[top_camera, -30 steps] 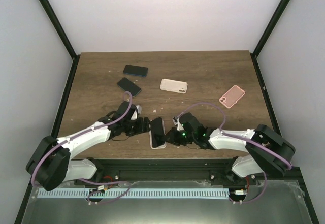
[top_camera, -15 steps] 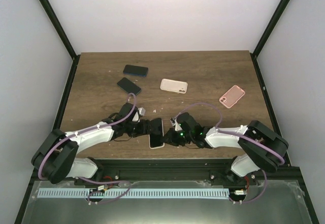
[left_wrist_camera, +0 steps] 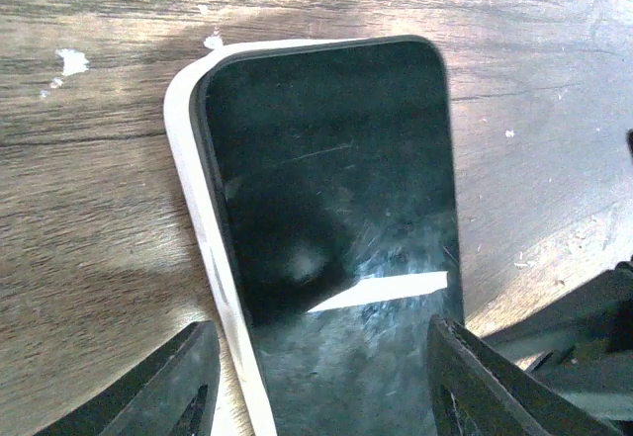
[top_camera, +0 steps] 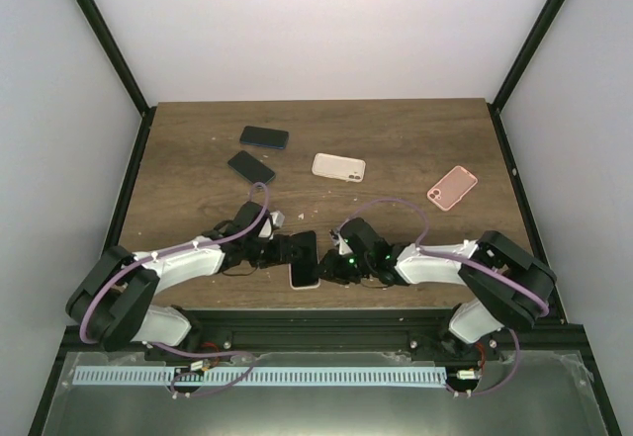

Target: Put the phone into the phone case

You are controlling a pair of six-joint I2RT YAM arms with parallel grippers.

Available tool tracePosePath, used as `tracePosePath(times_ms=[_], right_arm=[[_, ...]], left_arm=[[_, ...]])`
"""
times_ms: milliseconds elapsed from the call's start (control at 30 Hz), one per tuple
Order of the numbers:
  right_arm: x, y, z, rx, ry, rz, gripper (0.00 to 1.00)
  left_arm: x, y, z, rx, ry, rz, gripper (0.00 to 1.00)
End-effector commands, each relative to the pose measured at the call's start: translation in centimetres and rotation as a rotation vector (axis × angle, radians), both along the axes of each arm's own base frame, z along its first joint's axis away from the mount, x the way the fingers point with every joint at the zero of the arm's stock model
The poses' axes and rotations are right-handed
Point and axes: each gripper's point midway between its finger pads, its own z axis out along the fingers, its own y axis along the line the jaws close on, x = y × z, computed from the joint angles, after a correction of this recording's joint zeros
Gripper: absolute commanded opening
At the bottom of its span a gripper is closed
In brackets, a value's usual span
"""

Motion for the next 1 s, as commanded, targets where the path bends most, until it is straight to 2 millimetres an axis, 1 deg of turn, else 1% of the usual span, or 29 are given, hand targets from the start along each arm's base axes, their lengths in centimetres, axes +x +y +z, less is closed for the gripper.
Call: tracePosePath(times_ms=[0, 100, 167, 300, 400, 500, 733, 833, 967], right_arm=[[0.5, -0.7, -0.7, -0.105, -0.027, -0.005, 0.21], [0.9, -1.1, -0.4, -0.133, -0.047, -0.018, 0.26], [1.1, -1.2, -0.2, -0.146, -0.056, -0.021, 0.27], [1.6, -1.4, 0.4, -0.160, -0.089, -0.030, 0.27], [2.6, -1.2, 0.9, -0.165, -0.132, -0.045, 0.26], [3.7, -0.9, 1.1, -0.185, -0.159, -0.053, 0.24], [5.7, -0.4, 0.6, -0.224, -0.191, -0.065, 0.20], [6.0, -0.5, 0.0, -0.254, -0.182, -0.073, 0.20], [6.2, -0.3, -0.4, -0.253, -0.179, -0.072, 0.20]], left_arm=[[0.3, 0.3, 0.2, -0.005, -0.026, 0.009, 0.58], [0.4, 0.5, 0.8, -0.023, -0.030, 0.030, 0.58], [0.6, 0.8, 1.0, -0.037, -0.033, 0.045, 0.58], [0.7, 1.3, 0.8, -0.027, -0.038, 0.056, 0.57], [0.8, 1.6, 0.3, -0.013, -0.036, 0.058, 0.57], [0.9, 1.5, 0.1, -0.024, -0.037, 0.053, 0.56], [1.0, 1.2, -0.4, -0.018, -0.032, 0.040, 0.52], [1.1, 1.0, -0.5, -0.027, -0.031, 0.033, 0.52], [1.0, 0.8, -0.8, -0.035, -0.024, 0.025, 0.50]])
